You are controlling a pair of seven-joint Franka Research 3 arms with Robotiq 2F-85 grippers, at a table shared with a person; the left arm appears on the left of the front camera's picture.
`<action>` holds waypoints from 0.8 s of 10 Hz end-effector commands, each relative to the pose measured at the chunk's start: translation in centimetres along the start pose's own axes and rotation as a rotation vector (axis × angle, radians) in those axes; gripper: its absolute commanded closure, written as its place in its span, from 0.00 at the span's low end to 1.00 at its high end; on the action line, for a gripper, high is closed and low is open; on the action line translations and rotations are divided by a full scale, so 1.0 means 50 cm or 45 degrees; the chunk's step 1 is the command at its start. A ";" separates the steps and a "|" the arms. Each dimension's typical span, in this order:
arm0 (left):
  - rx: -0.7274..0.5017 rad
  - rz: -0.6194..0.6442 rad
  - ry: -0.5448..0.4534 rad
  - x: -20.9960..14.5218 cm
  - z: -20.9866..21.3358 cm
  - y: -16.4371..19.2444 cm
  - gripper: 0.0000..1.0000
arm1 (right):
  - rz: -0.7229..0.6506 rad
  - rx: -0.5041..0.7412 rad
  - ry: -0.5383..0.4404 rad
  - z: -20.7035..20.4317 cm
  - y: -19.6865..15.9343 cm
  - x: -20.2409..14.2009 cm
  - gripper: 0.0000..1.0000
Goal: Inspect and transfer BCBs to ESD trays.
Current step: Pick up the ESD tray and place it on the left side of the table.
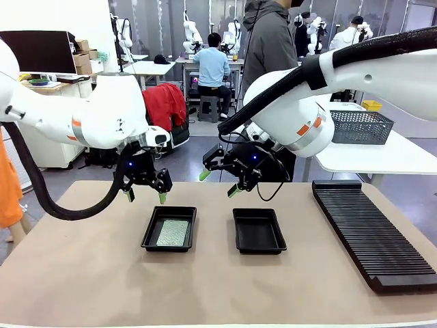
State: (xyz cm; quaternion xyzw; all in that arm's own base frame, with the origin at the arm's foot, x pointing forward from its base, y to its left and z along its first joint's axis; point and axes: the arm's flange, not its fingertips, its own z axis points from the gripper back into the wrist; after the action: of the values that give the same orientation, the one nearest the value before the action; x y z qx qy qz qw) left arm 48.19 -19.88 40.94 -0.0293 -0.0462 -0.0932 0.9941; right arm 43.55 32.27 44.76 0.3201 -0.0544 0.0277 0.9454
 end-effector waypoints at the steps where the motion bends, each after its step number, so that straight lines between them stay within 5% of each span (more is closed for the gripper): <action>1: 0.048 0.071 -0.011 0.028 -0.029 -0.011 0.00 | -0.017 -0.024 -0.002 -0.001 0.005 0.005 0.00; 8: 0.092 0.156 0.053 0.057 -0.148 -0.012 0.00 | -0.017 -0.024 -0.002 -0.001 0.005 0.005 0.00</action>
State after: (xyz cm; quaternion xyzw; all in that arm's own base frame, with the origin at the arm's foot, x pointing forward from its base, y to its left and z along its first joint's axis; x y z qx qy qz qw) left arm 51.21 -21.09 34.23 -0.0092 -0.0121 -0.0440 0.9989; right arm 43.57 32.28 44.76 0.3202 -0.0543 0.0276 0.9454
